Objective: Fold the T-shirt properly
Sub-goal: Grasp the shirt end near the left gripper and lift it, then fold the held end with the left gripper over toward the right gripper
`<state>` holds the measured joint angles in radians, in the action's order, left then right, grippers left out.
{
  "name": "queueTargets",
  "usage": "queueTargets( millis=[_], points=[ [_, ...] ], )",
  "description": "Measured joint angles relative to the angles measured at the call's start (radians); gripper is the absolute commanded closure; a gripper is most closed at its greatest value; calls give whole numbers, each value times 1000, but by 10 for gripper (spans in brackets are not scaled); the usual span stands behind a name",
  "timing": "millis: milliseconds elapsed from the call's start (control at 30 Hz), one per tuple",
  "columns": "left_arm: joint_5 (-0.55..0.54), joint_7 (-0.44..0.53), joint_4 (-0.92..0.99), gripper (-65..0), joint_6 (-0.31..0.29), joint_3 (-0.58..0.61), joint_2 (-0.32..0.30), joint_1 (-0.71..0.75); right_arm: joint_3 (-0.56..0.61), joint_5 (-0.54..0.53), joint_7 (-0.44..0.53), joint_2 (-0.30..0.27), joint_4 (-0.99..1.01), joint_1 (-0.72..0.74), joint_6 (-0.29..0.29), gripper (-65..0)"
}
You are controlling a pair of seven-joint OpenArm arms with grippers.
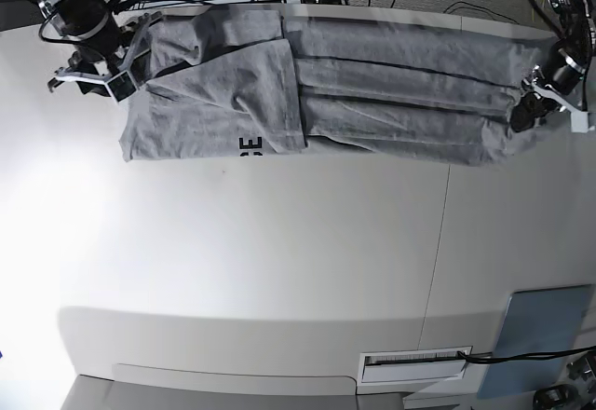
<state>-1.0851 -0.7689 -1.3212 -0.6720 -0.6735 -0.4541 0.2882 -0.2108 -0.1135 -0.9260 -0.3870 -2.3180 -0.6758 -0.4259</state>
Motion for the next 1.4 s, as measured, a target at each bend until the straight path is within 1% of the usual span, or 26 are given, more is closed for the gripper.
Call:
queueTargets(
  millis=[67,133,200,267,300,333,367,433,500,600,667,733,767,800,867,900,967,1100,1400],
  points=[
    [-34,-29,-61,0,3,0,11,2,-7,1,-1,0,0,0,0,-249],
    [-40,-55,-140,0,3,-1,46,2,-7,-3,0,0,0,0,0,-249],
    [-49,-89,-215,0,1,0,109,-1,-7,-2,0,4,0,0,0,-249],
    [-51,-145,-272,0,-1,0,188,0,-7,-3,0,3,0,0,2,-249],
    [-64,-183,-291,0,3,3,224,0,-7,-3,0,3,0,0,11,-249],
    [-89,-212,-301,0,11,16,248,5,-7,-2,0,3,0,0,13,-249],
    [-115,-214,-307,0,13,35,264,13,-7,-3,0,3,0,0,15,-249],
    [-124,-199,-318,0,13,85,290,31,-7,-3,0,3,0,0,16,-249],
    [-109,-200,-318,0,18,160,312,46,-7,-2,0,3,0,0,19,-249],
    [-98,-203,-317,0,16,271,361,55,-7,-3,0,2,0,0,19,-249],
    [-68,-179,-317,0,25,325,388,51,-7,-2,0,2,0,0,19,-249],
    [-21,-129,-317,0,94,381,404,47,-7,-3,0,3,0,0,19,-249],
    [13,-101,-317,0,118,406,413,45,-7,-3,-1,3,0,0,19,-249],
    [53,-85,-318,0,135,432,419,43,-7,-2,0,3,0,0,19,-249],
    [132,-85,-317,0,169,481,436,32,-7,-2,-1,2,0,0,19,-249],
    [144,-85,-317,0,183,502,441,26,-7,1,-1,2,0,0,19,-249],
    [143,-85,-317,0,186,537,440,18,-7,1,0,2,0,0,19,-249],
    [184,-64,-317,0,195,582,437,7,-7,1,0,3,0,0,19,-249],
    [191,-63,-317,0,195,717,435,7,-7,1,0,3,0,0,19,-249]
  ],
)
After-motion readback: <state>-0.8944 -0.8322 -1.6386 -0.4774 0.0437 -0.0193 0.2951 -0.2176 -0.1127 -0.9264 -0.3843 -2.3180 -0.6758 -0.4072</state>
